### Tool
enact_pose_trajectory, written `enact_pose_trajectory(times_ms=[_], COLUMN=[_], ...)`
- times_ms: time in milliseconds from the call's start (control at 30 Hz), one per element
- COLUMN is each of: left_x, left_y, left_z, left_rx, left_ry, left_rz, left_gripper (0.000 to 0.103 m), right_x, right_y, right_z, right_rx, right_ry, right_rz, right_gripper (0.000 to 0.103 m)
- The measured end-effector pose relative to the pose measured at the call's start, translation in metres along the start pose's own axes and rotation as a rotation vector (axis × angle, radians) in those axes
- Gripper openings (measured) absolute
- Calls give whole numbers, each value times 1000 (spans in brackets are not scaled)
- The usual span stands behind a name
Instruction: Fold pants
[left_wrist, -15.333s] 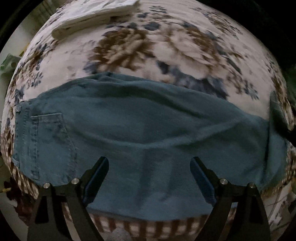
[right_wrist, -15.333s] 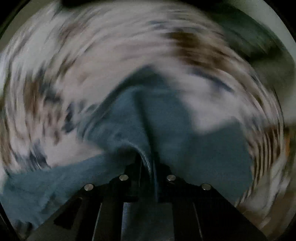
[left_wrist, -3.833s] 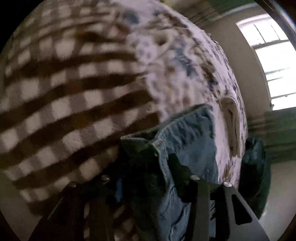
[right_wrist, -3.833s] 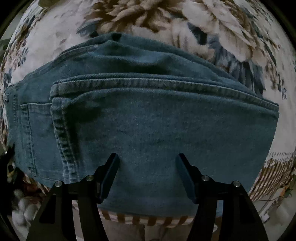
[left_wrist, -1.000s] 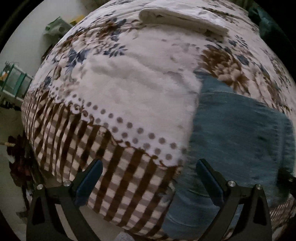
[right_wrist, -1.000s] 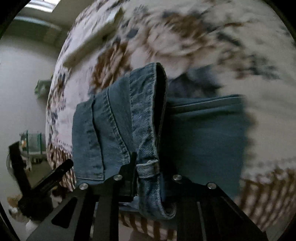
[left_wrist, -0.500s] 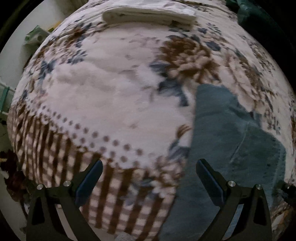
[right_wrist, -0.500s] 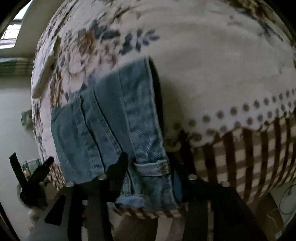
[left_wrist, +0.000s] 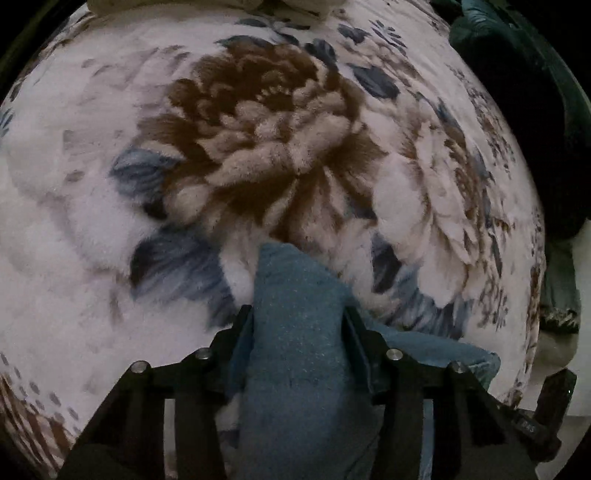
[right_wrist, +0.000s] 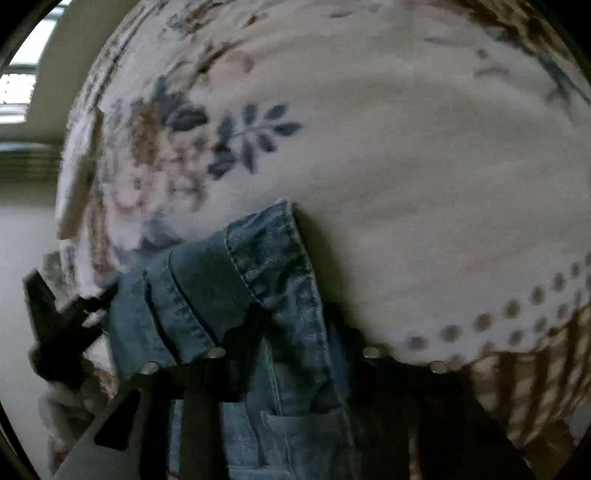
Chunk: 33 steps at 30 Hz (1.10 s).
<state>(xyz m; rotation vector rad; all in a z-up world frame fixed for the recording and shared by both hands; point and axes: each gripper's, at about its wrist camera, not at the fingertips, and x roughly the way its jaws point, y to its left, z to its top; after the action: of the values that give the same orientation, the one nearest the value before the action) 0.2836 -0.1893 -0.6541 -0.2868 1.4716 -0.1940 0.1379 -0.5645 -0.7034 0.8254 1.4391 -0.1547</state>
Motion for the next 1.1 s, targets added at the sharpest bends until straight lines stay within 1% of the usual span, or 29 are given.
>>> enact_pose_trajectory(times_ms=[33, 67, 100, 133, 167, 200, 233, 267, 300, 367, 433, 467, 500, 533, 567, 600, 667, 700, 733, 800, 833, 867, 900, 933, 967, 1000, 1033, 1100], left_x=[0, 0, -2, -5, -8, -14, -21, -27, -36, -48, -49, -49, -47, -44, -40, -37, -33, -32, -31, -30, -29, -28, -27, -27, -28, -29, -29, -29], left_y=[5, 12, 22, 27, 29, 29, 28, 26, 24, 22, 20, 22, 23, 23, 24, 25, 29, 33, 36, 37, 36, 34, 32, 32, 33, 33, 33, 33], left_z=[0, 0, -1, -1, -3, -6, -10, -14, -21, -36, -53, -62, -72, -79, -86, -91, -99, -101, -103, -106, -106, -107, -106, -106, -105, -105, -105, -108], left_rx=[-32, -80, -139, -177, -192, -191, -174, -152, -121, -75, -46, -40, -36, -33, -31, -29, -37, -45, -49, -51, -42, -32, -21, -18, -22, -29, -33, -26], left_ry=[1, 6, 8, 16, 21, 23, 29, 25, 7, -1, 23, 37, 53, 61, 72, 86, 95, 98, 101, 108, 113, 112, 111, 114, 116, 117, 116, 118], left_rz=[-16, -46, -87, -118, -134, -150, -142, -127, -118, -130, -115, -115, -112, -103, -93, -83, -76, -85, -86, -100, -100, -92, -83, -81, -84, -89, -93, -101], left_gripper=[44, 44, 46, 48, 50, 56, 72, 81, 94, 96, 96, 96, 96, 96, 96, 96, 96, 96, 96, 98, 100, 100, 100, 100, 100, 100, 100, 100], right_x=[0, 0, -1, -1, -2, -5, -7, -14, -23, -32, -30, -24, -13, -2, 9, 14, 8, -1, -11, -24, -21, -16, 1, 8, 14, 14, 11, 8], right_y=[0, 2, 6, 6, 6, 4, 4, 0, -8, -24, -45, -54, -62, -66, -65, -62, -51, -44, -39, -31, -29, -31, -42, -52, -63, -69, -70, -64], right_z=[-1, -1, -1, 0, 0, 0, -2, -7, -15, -33, -55, -64, -73, -80, -85, -91, -99, -103, -108, -117, -119, -118, -117, -116, -117, -119, -122, -131], right_rx=[5, -7, -20, -20, -15, -3, 8, 23, 54, 115, 212, 255, 294, 318, 328, 327, 298, 270, 247, 196, 161, 152, 198, 255, 331, 381, 381, 329], right_ry=[7, 8, 5, 9, 19, 40, 56, 65, 59, 71, 106, 129, 159, 181, 195, 187, 132, 112, 97, 80, 86, 95, 127, 145, 156, 147, 127, 104], right_rz=[0, -11, -24, -25, -17, 7, 18, 35, 53, 82, 121, 156, 211, 241, 269, 281, 247, 231, 205, 158, 123, 112, 138, 186, 263, 356, 406, 461], right_gripper=[35, 35, 35, 35, 37, 45, 58, 63, 67, 68, 68, 68, 68, 68, 63, 47, 37, 28, 25, 24, 25, 27, 34, 45, 47, 50, 62, 73])
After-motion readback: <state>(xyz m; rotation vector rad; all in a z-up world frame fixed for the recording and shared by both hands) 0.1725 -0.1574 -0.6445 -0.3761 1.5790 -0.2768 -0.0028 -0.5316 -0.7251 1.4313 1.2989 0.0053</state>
